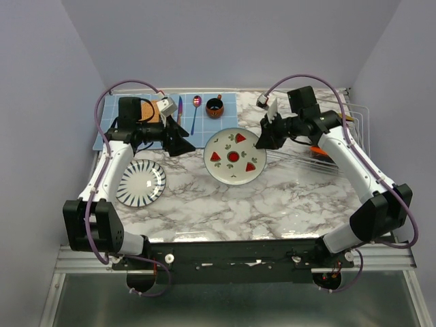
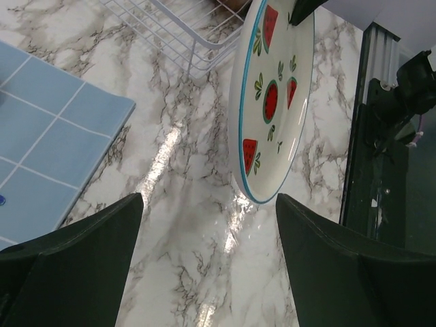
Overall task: Unload the plates from the dish rack
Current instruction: Place the plate at the center of the board.
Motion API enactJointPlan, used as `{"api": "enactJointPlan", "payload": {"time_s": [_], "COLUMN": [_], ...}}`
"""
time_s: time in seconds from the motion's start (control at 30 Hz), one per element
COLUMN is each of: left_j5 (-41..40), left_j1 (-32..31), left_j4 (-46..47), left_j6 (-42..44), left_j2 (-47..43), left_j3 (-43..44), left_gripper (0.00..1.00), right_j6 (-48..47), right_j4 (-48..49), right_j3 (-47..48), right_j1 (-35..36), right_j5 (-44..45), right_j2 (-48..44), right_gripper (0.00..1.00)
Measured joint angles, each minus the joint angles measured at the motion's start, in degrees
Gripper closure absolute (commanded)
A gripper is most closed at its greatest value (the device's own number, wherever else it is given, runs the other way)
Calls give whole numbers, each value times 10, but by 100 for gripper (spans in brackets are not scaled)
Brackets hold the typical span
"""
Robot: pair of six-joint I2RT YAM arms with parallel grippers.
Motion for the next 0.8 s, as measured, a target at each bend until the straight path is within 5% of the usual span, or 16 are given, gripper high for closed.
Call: {"api": "enactJointPlan", "payload": {"time_s": [0.43, 0.8], "left_j5": [-2, -4], "left_j1": [5, 0], "left_j4": [-12, 34], "left_j6": [28, 3], "left_j2": [-30, -36], "left_j3": [-8, -40], "left_gripper": [13, 14], "right_j6": [88, 132], "right_j4": [40, 66], "right_j3": [-61, -53], "right_j1": [-112, -116], "right_j5": [-177, -238], "right_j2": [-10, 43], "right_gripper": [99, 99]}}
